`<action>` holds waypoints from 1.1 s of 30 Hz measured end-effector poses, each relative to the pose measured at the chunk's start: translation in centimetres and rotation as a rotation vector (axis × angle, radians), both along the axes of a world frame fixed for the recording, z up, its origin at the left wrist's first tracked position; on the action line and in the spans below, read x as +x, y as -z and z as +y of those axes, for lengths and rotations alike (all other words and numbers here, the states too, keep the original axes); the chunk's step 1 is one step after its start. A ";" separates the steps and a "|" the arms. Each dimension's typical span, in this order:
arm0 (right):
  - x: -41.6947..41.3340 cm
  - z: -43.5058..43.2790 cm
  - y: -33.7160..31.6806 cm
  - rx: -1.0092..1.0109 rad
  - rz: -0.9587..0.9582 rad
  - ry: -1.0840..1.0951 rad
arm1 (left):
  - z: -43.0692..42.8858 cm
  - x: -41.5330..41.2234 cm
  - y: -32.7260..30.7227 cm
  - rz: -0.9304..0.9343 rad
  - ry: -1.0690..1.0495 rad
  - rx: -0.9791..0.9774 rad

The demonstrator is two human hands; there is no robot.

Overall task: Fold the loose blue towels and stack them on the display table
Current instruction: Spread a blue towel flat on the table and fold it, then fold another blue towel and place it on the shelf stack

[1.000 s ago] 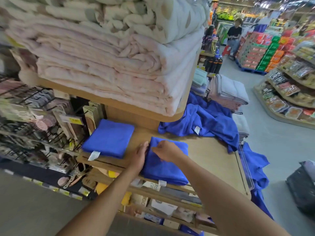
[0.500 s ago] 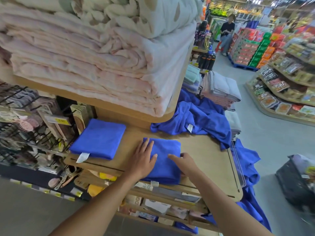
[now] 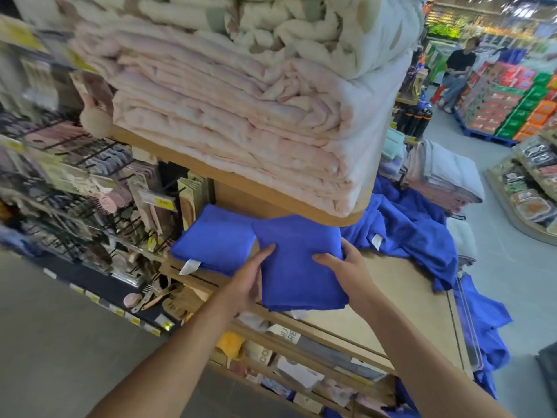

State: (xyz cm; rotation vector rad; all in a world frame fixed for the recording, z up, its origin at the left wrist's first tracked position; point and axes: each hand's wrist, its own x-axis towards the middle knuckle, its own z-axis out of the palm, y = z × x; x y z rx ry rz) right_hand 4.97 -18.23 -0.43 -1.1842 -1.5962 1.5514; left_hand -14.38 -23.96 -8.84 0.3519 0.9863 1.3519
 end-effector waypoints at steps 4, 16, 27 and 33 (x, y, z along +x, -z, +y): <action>-3.9 1.7 -1.2 -0.157 0.043 0.049 | -1.8 -5.7 -1.7 0.099 0.093 -0.047; -18.3 1.0 5.2 -0.579 -0.068 -0.069 | -2.3 -19.1 -3.0 1.153 -0.046 -0.443; -17.3 2.3 7.8 -0.395 -0.011 -0.011 | -3.0 -17.0 -1.6 1.441 -0.152 -0.325; -3.9 3.3 11.6 0.282 -0.366 0.006 | -4.5 -10.1 0.1 2.089 -0.386 0.005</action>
